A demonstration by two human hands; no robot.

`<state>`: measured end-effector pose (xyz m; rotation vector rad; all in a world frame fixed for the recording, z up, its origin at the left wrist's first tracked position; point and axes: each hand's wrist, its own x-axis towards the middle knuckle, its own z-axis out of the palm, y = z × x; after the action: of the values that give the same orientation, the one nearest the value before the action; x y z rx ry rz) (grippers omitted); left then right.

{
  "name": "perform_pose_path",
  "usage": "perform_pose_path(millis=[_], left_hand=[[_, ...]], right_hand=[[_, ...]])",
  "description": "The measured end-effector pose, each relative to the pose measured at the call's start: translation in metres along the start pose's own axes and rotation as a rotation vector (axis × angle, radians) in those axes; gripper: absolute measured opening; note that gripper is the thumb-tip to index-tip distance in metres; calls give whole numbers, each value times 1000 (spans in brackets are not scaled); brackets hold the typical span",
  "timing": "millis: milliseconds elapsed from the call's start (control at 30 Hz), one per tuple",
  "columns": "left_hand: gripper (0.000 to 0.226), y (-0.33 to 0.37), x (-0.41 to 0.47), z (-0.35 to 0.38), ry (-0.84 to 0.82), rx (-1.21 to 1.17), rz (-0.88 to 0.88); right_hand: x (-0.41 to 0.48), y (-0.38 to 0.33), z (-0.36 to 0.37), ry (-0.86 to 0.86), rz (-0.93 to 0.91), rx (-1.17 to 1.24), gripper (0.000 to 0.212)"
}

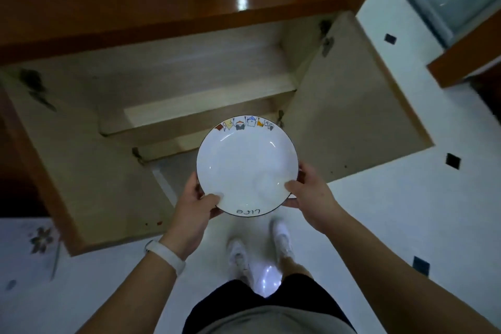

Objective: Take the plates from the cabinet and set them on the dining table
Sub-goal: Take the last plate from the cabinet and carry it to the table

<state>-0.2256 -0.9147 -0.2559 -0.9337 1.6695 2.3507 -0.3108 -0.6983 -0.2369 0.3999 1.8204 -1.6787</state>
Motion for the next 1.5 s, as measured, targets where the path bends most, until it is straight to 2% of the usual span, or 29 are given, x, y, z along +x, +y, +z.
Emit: perform_pose_path(millis=[133,333,433,600,867,1100,1267,1500], left_hand=[[63,22,-27,40,-96,62,44],[56,38,-59,113,-309,128,91],[62,38,-75,155,-444,159,92],[55,19,-122,240,-651,232,98],[57,-54,-235,368,-910,405,90],[56,-149,-360,465,-1142,503,13],[56,-207,-441,514,-1285,562,-83],[57,-257,-511,565,-1424,689,-85]], right_hand=[[-54,-15,-32,87,-68,31,49],[-122,-21,-97,263,-167,116,48],[-160,-14,-134,352,-210,169,46],[-233,17,-203,514,-276,288,46],[-368,106,-309,798,-311,483,43],[-503,205,-388,1003,-347,620,45],[-589,264,-419,1107,-358,748,43],[-658,311,-443,1275,-358,858,43]])
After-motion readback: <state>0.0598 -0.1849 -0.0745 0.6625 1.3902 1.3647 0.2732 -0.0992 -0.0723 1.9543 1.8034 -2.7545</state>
